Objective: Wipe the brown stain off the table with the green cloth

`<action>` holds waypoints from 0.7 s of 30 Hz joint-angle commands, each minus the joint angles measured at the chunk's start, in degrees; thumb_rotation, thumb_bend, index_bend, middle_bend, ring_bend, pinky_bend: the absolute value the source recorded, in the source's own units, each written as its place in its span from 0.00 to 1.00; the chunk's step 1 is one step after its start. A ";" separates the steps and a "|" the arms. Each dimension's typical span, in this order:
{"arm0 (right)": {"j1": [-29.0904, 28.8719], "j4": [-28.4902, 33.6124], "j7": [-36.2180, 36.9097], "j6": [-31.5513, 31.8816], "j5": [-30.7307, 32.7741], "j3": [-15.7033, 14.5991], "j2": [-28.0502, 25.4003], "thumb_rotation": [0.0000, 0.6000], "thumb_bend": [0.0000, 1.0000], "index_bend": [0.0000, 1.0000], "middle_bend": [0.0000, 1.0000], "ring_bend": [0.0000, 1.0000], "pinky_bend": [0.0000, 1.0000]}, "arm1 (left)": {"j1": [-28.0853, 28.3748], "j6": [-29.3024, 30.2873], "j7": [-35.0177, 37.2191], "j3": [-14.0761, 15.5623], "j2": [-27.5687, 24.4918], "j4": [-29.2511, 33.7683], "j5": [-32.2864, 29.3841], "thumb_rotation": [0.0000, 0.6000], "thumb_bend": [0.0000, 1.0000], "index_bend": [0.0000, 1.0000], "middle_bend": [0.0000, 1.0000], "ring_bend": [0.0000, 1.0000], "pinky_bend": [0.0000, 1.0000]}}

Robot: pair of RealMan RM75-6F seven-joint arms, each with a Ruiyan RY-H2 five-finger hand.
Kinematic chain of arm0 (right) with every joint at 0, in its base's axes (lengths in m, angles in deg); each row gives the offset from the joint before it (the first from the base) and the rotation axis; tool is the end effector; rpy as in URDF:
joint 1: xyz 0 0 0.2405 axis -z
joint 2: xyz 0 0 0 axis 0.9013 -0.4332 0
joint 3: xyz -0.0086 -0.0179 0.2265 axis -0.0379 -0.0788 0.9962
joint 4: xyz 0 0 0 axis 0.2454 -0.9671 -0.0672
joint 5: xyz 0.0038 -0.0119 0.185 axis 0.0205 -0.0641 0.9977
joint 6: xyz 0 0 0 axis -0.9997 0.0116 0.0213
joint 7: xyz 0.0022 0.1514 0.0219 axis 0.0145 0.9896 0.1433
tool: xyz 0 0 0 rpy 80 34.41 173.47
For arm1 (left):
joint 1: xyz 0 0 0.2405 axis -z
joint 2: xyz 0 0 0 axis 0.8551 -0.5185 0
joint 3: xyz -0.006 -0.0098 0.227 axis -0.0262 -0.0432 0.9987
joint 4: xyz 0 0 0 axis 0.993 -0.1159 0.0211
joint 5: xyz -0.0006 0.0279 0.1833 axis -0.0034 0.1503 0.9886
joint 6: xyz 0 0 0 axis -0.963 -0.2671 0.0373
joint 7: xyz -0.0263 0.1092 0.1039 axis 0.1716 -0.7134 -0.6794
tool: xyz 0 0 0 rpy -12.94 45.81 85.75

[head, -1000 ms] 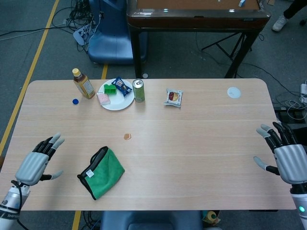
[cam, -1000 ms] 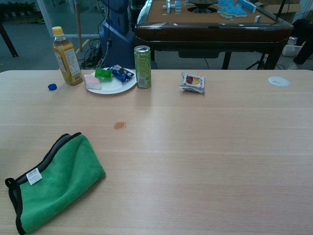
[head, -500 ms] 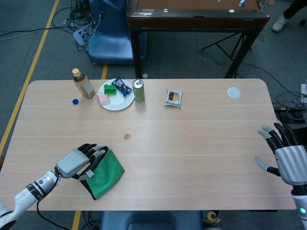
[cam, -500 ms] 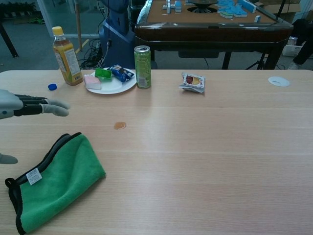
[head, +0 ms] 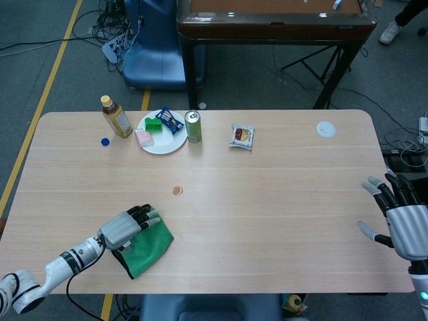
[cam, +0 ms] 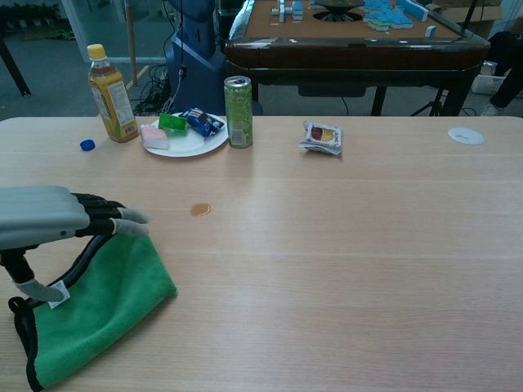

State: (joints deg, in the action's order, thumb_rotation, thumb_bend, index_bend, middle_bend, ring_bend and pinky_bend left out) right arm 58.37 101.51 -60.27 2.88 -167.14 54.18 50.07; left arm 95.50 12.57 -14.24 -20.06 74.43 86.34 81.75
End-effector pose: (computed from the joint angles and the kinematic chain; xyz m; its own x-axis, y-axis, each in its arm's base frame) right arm -0.2424 -0.1917 0.2078 0.5400 0.1006 0.8356 -0.8259 -0.1280 0.5492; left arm -0.2066 0.2708 0.0196 0.7749 0.2509 0.5801 0.5481 -0.7240 -0.4189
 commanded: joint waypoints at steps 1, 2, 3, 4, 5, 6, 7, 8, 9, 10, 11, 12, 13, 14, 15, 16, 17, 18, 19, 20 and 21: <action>0.11 -0.21 0.19 0.05 0.11 -0.02 0.03 1.00 0.27 0.21 0.20 0.09 0.02 | 0.03 -0.35 -0.71 0.45 1.61 -1.60 -1.09 1.00 0.15 0.07 0.00 0.00 0.09; 0.15 -0.28 0.27 0.03 0.17 -0.04 0.05 1.00 0.27 0.21 0.20 0.09 0.02 | 0.01 -0.22 -0.84 0.50 2.11 -2.11 -1.31 1.00 0.15 0.07 0.00 0.00 0.09; 0.17 -0.35 0.34 -0.05 0.24 -0.08 0.07 1.00 0.27 0.21 0.20 0.09 0.02 | -0.01 0.07 -0.82 0.55 2.75 -2.80 -1.55 1.00 0.15 0.07 0.00 0.00 0.09; 0.19 -0.39 0.37 -0.08 0.26 -0.10 0.07 1.00 0.27 0.21 0.20 0.09 0.02 | -0.04 0.25 -0.63 0.61 3.16 -3.24 -1.78 1.00 0.15 0.07 0.00 0.00 0.09; 0.24 -0.42 0.40 -0.03 0.25 -0.11 0.07 1.00 0.27 0.21 0.20 0.09 0.02 | -0.11 0.83 -0.23 0.72 3.67 -3.79 -1.86 1.00 0.15 0.07 0.00 0.00 0.09; 0.29 -0.44 0.43 0.05 0.23 -0.11 0.06 1.00 0.27 0.21 0.20 0.09 0.02 | -0.18 1.60 0.23 0.89 4.11 -4.37 -1.64 1.00 0.15 0.08 0.00 0.01 0.11; 0.33 -0.46 0.47 0.13 0.23 -0.10 0.06 1.00 0.27 0.21 0.20 0.09 0.02 | -0.22 2.10 0.70 1.17 4.48 -5.08 -1.44 1.00 0.15 0.09 0.00 0.02 0.14; 0.38 -0.47 0.49 0.20 0.25 -0.09 0.04 1.00 0.27 0.21 0.20 0.09 0.02 | -0.22 2.51 1.19 1.48 4.80 -5.75 -1.23 1.00 0.15 0.11 0.00 0.04 0.16; 0.43 -0.48 0.48 0.26 0.30 -0.06 0.00 1.00 0.27 0.21 0.20 0.09 0.02 | -0.21 3.20 2.08 1.92 5.30 -6.69 -0.82 1.00 0.15 0.13 0.00 0.06 0.19; 0.46 -0.45 0.45 0.27 0.34 -0.05 -0.03 1.00 0.27 0.21 0.20 0.09 0.02 | -0.19 3.67 2.83 2.27 5.68 -7.46 -0.55 1.00 0.15 0.15 0.00 0.08 0.20; 0.47 -0.41 0.41 0.27 0.35 -0.05 -0.07 1.00 0.27 0.21 0.20 0.09 0.02 | -0.19 4.05 3.52 2.59 6.06 -8.22 -0.35 1.00 0.15 0.17 0.01 0.11 0.22; 0.48 -0.34 0.35 0.26 0.32 -0.05 -0.10 1.00 0.27 0.21 0.20 0.09 0.02 | -0.19 4.86 4.41 2.94 6.59 -9.20 0.03 1.00 0.15 0.19 0.01 0.13 0.24; 0.48 -0.28 0.29 0.27 0.27 -0.06 -0.12 1.00 0.27 0.21 0.20 0.09 0.02 | -0.23 5.61 5.01 3.17 7.01 -9.99 0.34 1.00 0.15 0.21 0.03 0.17 0.26; 0.49 -0.21 0.23 0.29 0.23 -0.06 -0.14 1.00 0.27 0.21 0.20 0.09 0.02 | -0.28 6.31 5.48 3.39 7.40 -10.75 0.63 1.00 0.15 0.23 0.05 0.19 0.29; 0.51 -0.15 0.18 0.30 0.22 -0.06 -0.15 1.00 0.27 0.21 0.20 0.09 0.02 | -0.33 6.98 5.91 3.59 7.81 -11.46 0.89 1.00 0.15 0.24 0.06 0.21 0.32; 0.53 -0.06 0.11 0.30 0.22 -0.07 -0.19 1.00 0.27 0.21 0.20 0.09 0.02 | -0.40 7.60 6.34 3.87 8.36 -12.39 1.12 1.00 0.15 0.25 0.07 0.22 0.34; 0.56 0.02 0.05 0.32 0.22 -0.07 -0.23 1.00 0.27 0.21 0.20 0.09 0.02 | -0.38 7.89 6.50 4.09 8.73 -13.02 1.29 1.00 0.15 0.26 0.08 0.23 0.36; 0.61 0.12 -0.03 0.39 0.18 -0.08 -0.29 1.00 0.27 0.21 0.20 0.09 0.02 | -0.36 8.29 6.54 4.29 9.23 -13.84 1.48 1.00 0.15 0.28 0.10 0.25 0.38; 0.67 0.18 -0.07 0.48 0.13 -0.09 -0.33 1.00 0.27 0.21 0.20 0.09 0.02 | -0.35 8.58 6.68 4.47 9.59 -14.38 1.62 1.00 0.15 0.29 0.11 0.27 0.40; 0.73 0.23 -0.10 0.58 0.09 -0.10 -0.36 1.00 0.27 0.21 0.20 0.09 0.02 | -0.33 8.90 6.95 4.63 9.94 -14.87 1.74 1.00 0.15 0.31 0.14 0.29 0.42; 0.82 0.28 -0.12 0.71 0.07 -0.10 -0.41 1.00 0.27 0.21 0.20 0.09 0.02 | -0.34 9.48 7.34 4.83 10.43 -15.60 1.95 1.00 0.15 0.34 0.17 0.31 0.45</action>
State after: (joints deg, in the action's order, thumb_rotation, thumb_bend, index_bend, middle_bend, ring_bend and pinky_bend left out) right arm 59.15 101.76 -60.38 3.55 -167.06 54.09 49.69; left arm 95.17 21.38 -7.43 -15.62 84.21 71.51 83.33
